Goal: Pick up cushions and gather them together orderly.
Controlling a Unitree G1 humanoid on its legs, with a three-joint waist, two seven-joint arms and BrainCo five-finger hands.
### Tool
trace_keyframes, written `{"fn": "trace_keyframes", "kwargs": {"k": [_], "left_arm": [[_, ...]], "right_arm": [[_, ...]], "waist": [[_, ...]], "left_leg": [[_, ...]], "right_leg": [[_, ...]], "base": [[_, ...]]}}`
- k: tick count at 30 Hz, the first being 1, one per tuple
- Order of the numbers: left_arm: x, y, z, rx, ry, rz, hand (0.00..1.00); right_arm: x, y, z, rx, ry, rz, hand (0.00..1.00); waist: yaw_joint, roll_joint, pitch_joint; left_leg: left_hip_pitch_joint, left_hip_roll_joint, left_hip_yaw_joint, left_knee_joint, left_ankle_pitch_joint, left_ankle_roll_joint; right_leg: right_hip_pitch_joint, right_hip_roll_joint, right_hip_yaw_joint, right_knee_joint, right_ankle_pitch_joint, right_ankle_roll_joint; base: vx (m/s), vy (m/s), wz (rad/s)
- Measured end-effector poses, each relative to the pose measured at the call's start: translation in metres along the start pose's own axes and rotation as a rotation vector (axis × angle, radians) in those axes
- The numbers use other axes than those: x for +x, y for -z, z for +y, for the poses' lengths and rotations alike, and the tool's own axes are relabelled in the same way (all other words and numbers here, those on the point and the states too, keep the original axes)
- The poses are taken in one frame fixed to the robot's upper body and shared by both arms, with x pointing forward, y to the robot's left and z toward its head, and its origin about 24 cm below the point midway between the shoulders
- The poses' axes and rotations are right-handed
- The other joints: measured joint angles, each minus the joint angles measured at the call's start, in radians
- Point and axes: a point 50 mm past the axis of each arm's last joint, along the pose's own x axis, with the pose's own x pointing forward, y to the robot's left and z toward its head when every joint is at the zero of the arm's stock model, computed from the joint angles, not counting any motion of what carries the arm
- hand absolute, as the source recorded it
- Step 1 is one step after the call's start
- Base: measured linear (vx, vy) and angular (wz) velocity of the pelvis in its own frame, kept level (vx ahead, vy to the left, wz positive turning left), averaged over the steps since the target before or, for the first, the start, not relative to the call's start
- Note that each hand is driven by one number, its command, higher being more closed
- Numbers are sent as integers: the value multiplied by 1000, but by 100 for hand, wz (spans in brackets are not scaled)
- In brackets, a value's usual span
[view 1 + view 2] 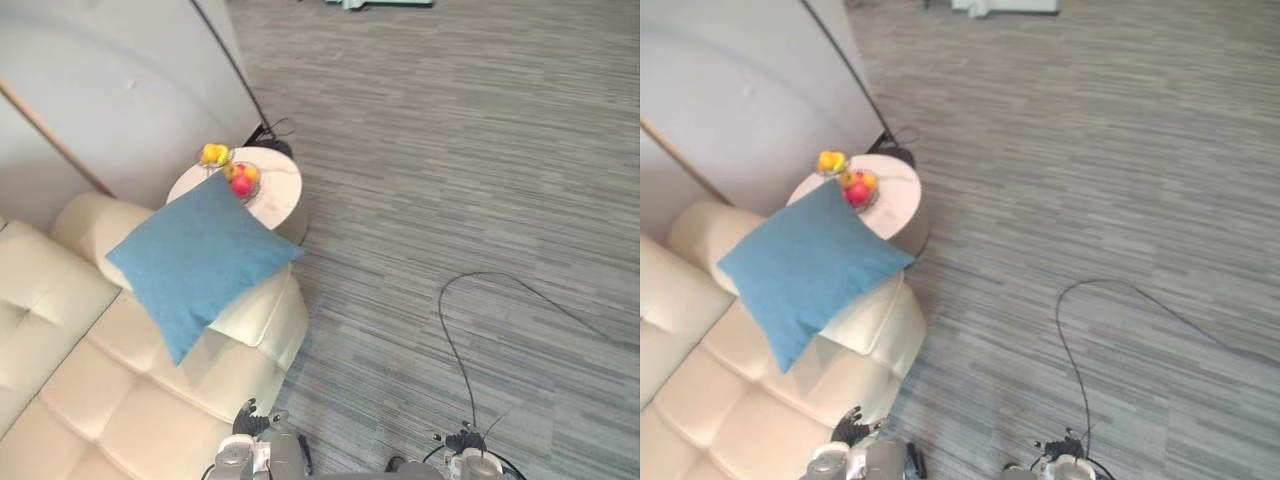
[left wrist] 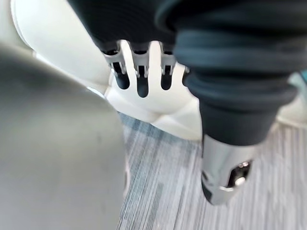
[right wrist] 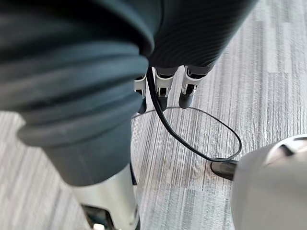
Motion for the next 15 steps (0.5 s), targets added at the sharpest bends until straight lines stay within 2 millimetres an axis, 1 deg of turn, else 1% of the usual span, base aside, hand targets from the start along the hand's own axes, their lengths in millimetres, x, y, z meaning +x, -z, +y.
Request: {"fn": "trace_keyframes", "kwargs": {"k": [1, 2, 3, 4, 6, 7, 8, 9, 10, 11, 12, 13, 14, 15], "left_arm": [[1, -3, 5, 15, -8, -11, 0], [2, -4, 8, 16, -15, -12, 0], [2, -6, 13, 22, -25, -21, 0], [3, -8, 17, 30, -33, -25, 0], [3, -7, 16, 29, -32, -19, 0], [2, -2, 16, 26, -29, -5, 0], [1, -1, 16, 24, -30, -3, 0], [1, 1, 16, 23, -29, 4, 0], [0, 4, 20, 28, -37, 12, 0], [0, 6, 21, 24, -40, 15, 0], [-1, 7, 21, 24, -41, 16, 0], [-1, 9, 22, 23, -44, 21, 0], [-1, 9, 23, 23, -48, 22, 0], [-1, 8, 23, 23, -49, 21, 0]], "right_arm": [[-1, 2, 5, 20, -9, 9, 0], [-1, 0, 9, 22, -18, 6, 0], [-2, -5, 19, 34, -42, -5, 0], [-2, -10, 23, 39, -52, -18, 0], [-1, -12, 24, 38, -56, -23, 0], [-2, -10, 24, 37, -56, -19, 0], [-2, -10, 24, 36, -57, -17, 0], [-2, -7, 24, 34, -58, -10, 0], [-3, -2, 24, 34, -60, 3, 0], [-4, 3, 22, 32, -56, 16, 0], [-5, 6, 20, 30, -53, 24, 0], [-6, 12, 20, 28, -52, 40, 0], [-5, 11, 19, 26, -51, 36, 0], [-5, 11, 19, 26, -51, 35, 0]], "waist": [[1, -32, -1], [3, -45, 1], [11, -77, -5], [11, -85, -2], [11, -84, -2], [11, -70, -6], [11, -70, -6], [8, -72, -9], [2, -82, -11], [1, -84, -11], [0, -87, -13], [-3, -79, -12], [-4, -77, -13], [-4, -77, -13]], "left_leg": [[25, -38, 43, -44, 25, 33], [25, -46, 45, -47, 24, 34], [17, -67, 40, -46, 15, 46], [20, -77, 33, -31, -6, 65], [44, -86, 30, -22, -29, 75], [88, -88, 22, -22, -71, 77], [102, -92, 15, -22, -79, 79], [123, -105, -5, -26, -99, 81], [157, -127, -30, -27, -119, 88], [175, -135, -55, -29, -130, 94], [188, -137, -68, -31, -134, 95], [210, -136, -91, -42, -135, 92], [222, -134, -128, -47, -135, 92], [224, -133, -137, -50, -136, 91]], "right_leg": [[27, -20, -31, -33, 12, 36], [34, -21, -38, -46, 16, 42], [43, -33, -43, -72, 25, 56], [58, -42, -41, -68, 31, 67], [65, -62, -37, -7, 28, 72], [38, -98, -28, 158, 15, 90], [18, -120, -19, 237, 11, 93], [-27, -165, 4, 389, 15, 89], [-96, -208, 69, 570, 2, 79], [-122, -206, 97, 620, -31, 81], [-133, -199, 106, 631, -51, 76], [-158, -178, 107, 620, -85, 61], [-189, -151, 109, 578, -101, 54], [-196, -143, 114, 568, -104, 49]], "base": [[251, 121, 57], [264, 117, 60], [198, 80, 36], [193, 82, 35], [186, 118, 23], [171, 139, 17], [156, 132, 23], [196, 112, 45], [210, 87, 60], [194, 51, 62], [167, 15, 62], [248, -13, 68], [205, -19, 63], [233, -96, 79]]}}
